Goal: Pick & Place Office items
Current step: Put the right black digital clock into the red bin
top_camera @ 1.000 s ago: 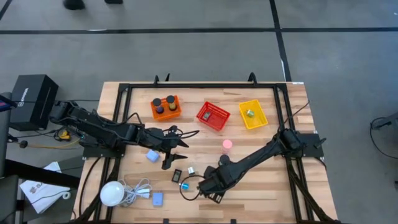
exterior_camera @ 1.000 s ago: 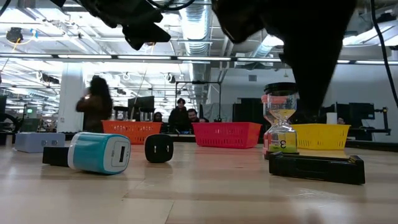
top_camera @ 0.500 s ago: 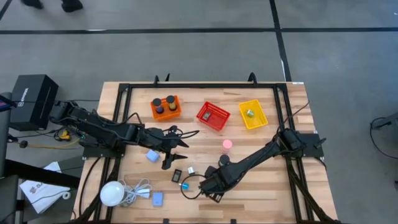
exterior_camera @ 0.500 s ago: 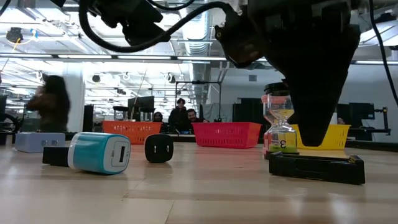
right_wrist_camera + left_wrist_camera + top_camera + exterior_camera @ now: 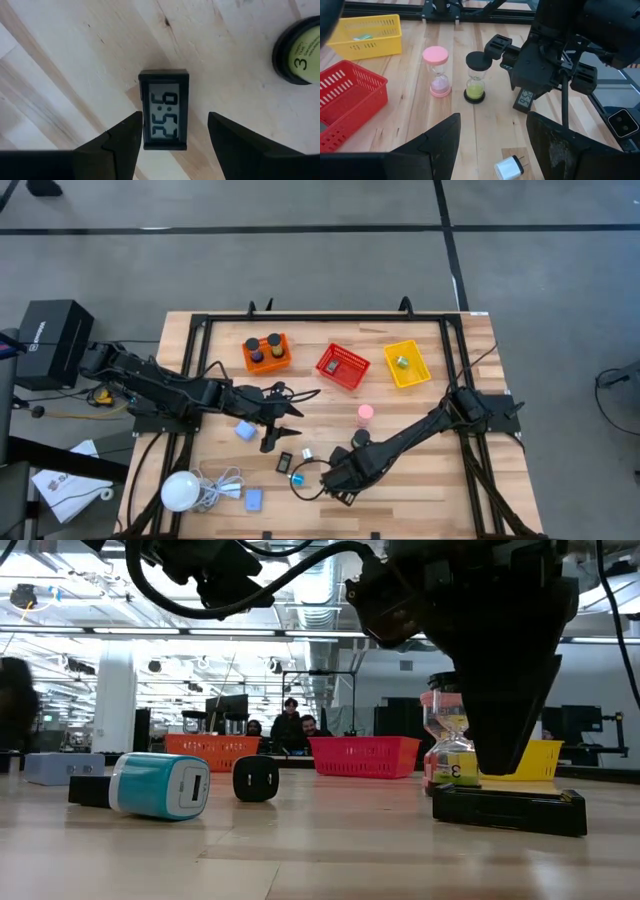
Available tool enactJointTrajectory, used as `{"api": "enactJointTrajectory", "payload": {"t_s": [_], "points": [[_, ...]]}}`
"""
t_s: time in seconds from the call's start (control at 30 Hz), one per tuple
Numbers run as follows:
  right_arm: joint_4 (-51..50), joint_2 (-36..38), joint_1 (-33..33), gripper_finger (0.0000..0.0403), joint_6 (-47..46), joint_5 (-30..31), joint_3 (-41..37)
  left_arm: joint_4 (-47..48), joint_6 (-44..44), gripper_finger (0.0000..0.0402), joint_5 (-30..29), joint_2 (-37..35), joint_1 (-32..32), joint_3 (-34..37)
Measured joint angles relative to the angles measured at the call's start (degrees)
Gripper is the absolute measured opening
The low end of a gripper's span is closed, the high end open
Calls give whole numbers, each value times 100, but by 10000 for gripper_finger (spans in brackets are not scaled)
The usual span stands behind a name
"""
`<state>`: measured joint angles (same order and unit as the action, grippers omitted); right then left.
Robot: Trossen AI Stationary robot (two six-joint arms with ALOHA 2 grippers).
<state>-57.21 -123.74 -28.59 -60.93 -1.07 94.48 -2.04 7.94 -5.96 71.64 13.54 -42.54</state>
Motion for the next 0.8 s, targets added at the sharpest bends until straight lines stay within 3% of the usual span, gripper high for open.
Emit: {"api": "enactJointTrajectory", "payload": {"t_s": [0.23, 0.37, 0.8], "points": [[168, 0, -76, 217, -360, -21, 0, 1, 0, 223, 0, 0, 0, 0], [435, -65, -153, 217, -489, -334, -8, -2, 0, 223, 0, 0, 0, 0], [-131, -59, -123, 192, -232, 69, -26, -50, 0, 223, 4, 0, 0, 0]]}}
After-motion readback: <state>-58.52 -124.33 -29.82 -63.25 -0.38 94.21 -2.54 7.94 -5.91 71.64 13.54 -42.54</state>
